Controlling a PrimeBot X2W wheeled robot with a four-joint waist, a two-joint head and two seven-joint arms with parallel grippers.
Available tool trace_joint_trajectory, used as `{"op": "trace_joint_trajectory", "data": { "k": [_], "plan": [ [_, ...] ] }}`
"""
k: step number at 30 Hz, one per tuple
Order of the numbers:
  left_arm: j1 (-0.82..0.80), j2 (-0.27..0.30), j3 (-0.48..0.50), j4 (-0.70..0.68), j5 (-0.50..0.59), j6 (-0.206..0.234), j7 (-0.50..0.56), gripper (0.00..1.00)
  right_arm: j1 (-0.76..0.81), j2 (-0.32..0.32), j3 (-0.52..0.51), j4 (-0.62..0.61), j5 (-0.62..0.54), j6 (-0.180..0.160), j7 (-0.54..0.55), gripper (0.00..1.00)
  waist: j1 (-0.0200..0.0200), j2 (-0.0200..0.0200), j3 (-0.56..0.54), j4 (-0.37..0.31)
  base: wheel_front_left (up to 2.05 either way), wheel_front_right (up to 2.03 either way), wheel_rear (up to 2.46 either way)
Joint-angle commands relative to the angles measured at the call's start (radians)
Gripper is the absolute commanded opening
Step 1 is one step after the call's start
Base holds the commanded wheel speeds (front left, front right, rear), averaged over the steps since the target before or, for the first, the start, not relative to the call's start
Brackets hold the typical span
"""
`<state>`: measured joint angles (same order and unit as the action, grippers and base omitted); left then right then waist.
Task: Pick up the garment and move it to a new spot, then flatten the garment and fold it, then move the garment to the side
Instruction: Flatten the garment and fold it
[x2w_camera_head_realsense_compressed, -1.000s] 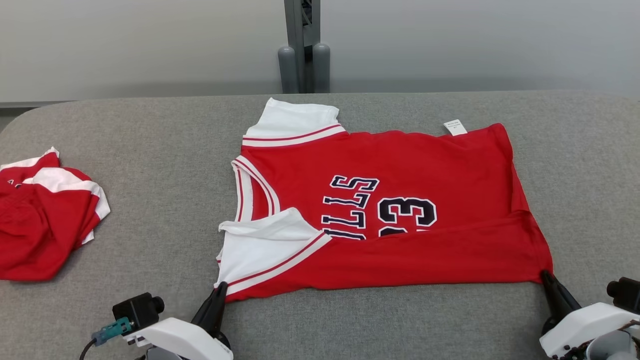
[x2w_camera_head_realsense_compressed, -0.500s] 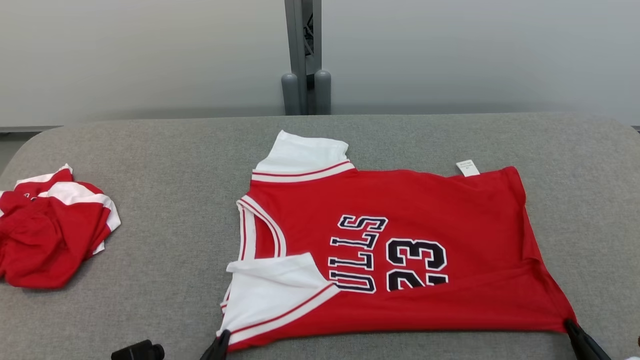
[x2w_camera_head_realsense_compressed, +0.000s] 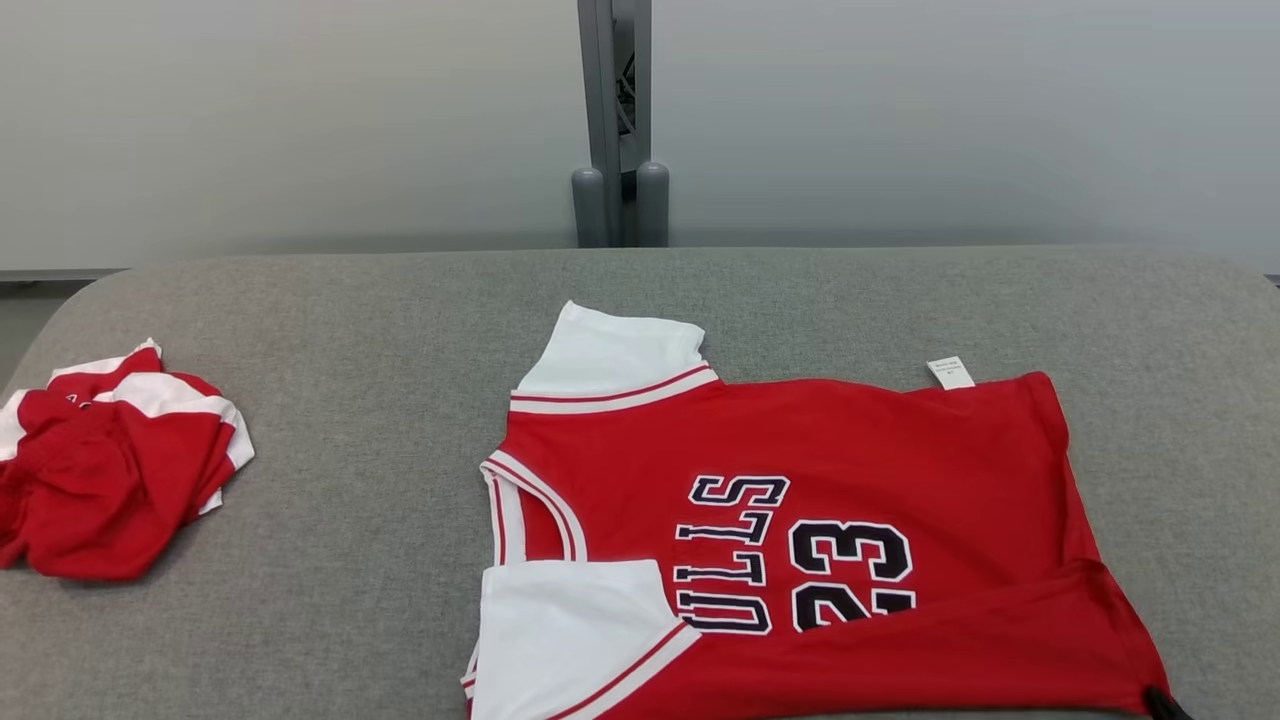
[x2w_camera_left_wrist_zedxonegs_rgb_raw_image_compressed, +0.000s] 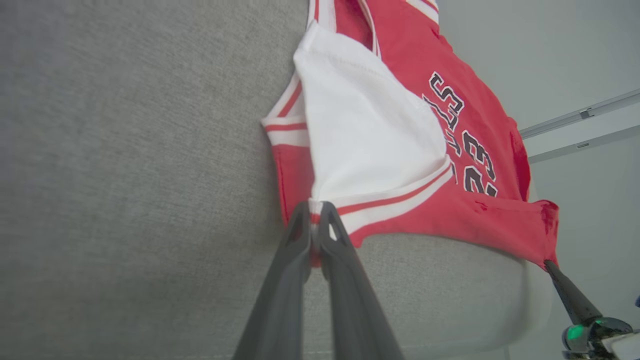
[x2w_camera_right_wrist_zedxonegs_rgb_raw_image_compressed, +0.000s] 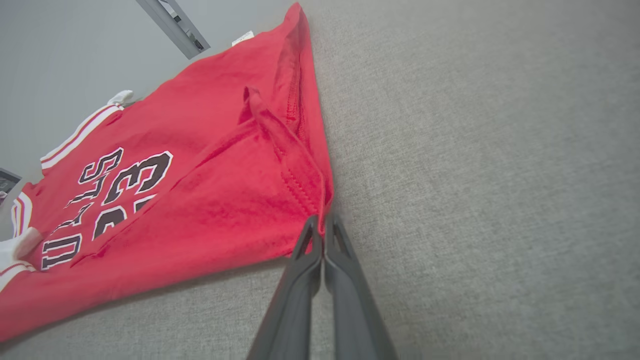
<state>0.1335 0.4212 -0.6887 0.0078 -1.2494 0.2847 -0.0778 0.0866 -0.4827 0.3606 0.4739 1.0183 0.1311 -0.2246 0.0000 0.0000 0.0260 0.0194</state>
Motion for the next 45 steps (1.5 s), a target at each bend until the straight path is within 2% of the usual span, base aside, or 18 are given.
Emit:
{"op": "trace_joint_trajectory", "data": {
  "k": [1,2,3,4,5,6,11,15,18,23,25,29,31,32,36,40,45],
  "plan": [
    [-0.006,0.0,0.008,0.008,0.008,0.008,-0.01,0.0,0.013,-0.002,-0.007,0.003,-0.008,-0.001,0.005,0.0,0.0,0.0,-0.007,0.002,0.0,0.0,0.0],
    [-0.007,-0.003,0.01,0.012,0.01,0.013,-0.016,0.07,0.017,-0.001,-0.01,0.004,-0.01,-0.001,0.005,0.0,0.0,0.0,-0.01,0.002,0.0,0.0,0.0],
    [-0.006,-0.004,0.01,0.017,0.013,0.018,-0.02,0.44,0.021,0.0,-0.015,0.006,-0.013,-0.001,0.008,0.0,0.0,0.0,-0.013,0.001,0.0,0.0,0.0],
    [-0.006,-0.005,0.014,0.02,0.017,0.026,-0.028,1.0,0.023,0.0,-0.024,0.009,-0.017,-0.001,0.003,0.39,0.0,0.0,-0.015,0.0,0.0,0.0,0.0],
    [-0.005,-0.006,0.02,0.024,0.019,0.036,-0.036,1.0,0.022,0.001,-0.035,0.01,-0.023,-0.001,-0.002,0.93,0.0,0.0,-0.017,-0.001,0.0,0.0,0.0],
    [-0.007,-0.005,0.023,0.027,0.025,0.039,-0.044,1.0,0.022,0.002,-0.049,0.007,-0.032,-0.001,-0.01,1.0,0.0,0.0,-0.018,-0.003,0.0,0.0,0.0],
    [-0.039,-0.005,0.078,0.03,0.057,0.035,-0.128,1.0,0.003,0.011,-0.109,-0.043,-0.107,-0.001,-0.035,1.0,0.0,0.0,-0.01,-0.015,0.0,0.0,0.0],
    [-0.116,0.011,0.109,0.032,0.106,0.032,-0.15,1.0,-0.019,0.039,-0.145,-0.108,-0.192,-0.001,-0.042,1.0,0.0,0.0,0.006,-0.026,0.0,0.0,0.0],
    [-0.212,0.028,0.104,0.059,0.153,0.017,-0.147,1.0,-0.034,0.069,-0.162,-0.16,-0.255,-0.001,-0.042,1.0,0.0,0.0,0.028,-0.036,0.0,0.0,0.0],
    [-0.409,0.022,0.084,0.154,0.195,-0.022,-0.083,1.0,-0.085,0.108,-0.14,-0.196,-0.342,-0.001,-0.043,1.0,0.0,0.0,0.07,-0.072,0.0,0.0,0.0],
    [-0.499,0.018,0.065,0.195,0.207,-0.051,-0.036,1.0,-0.113,0.121,-0.132,-0.198,-0.366,-0.001,-0.042,1.0,0.0,0.0,0.097,-0.089,0.0,0.0,0.0],
    [-0.688,0.014,0.04,0.281,0.181,-0.163,0.099,1.0,-0.169,0.144,-0.106,-0.206,-0.389,-0.001,-0.043,1.0,0.0,0.0,0.163,-0.124,0.0,0.0,0.0],
    [-0.781,0.026,0.033,0.336,0.163,-0.202,0.185,1.0,-0.205,0.151,-0.091,-0.203,-0.394,-0.001,-0.042,1.0,0.0,0.0,0.198,-0.146,0.0,0.0,0.0],
    [-0.781,0.026,0.033,0.336,0.163,-0.202,0.185,1.0,-0.205,0.151,-0.091,-0.203,-0.394,-0.001,-0.042,1.0,0.0,0.0,0.198,-0.146,0.0,0.0,0.0],
    [-0.952,0.032,0.02,0.456,0.137,-0.239,0.361,1.0,-0.276,0.164,-0.063,-0.189,-0.404,-0.001,-0.042,1.0,0.0,0.0,0.268,-0.185,0.0,0.0,0.0],
    [-1.103,0.039,-0.001,0.557,0.129,-0.237,0.524,1.0,-0.329,0.177,-0.047,-0.184,-0.406,-0.001,-0.043,1.0,0.0,0.0,0.331,-0.216,0.0,0.0,0.0],
    [-1.249,0.052,-0.033,0.666,0.149,-0.239,0.671,1.0,-0.377,0.194,-0.033,-0.183,-0.402,-0.001,-0.043,1.0,0.0,0.0,0.398,-0.252,0.0,0.0,0.0]
  ]
}}
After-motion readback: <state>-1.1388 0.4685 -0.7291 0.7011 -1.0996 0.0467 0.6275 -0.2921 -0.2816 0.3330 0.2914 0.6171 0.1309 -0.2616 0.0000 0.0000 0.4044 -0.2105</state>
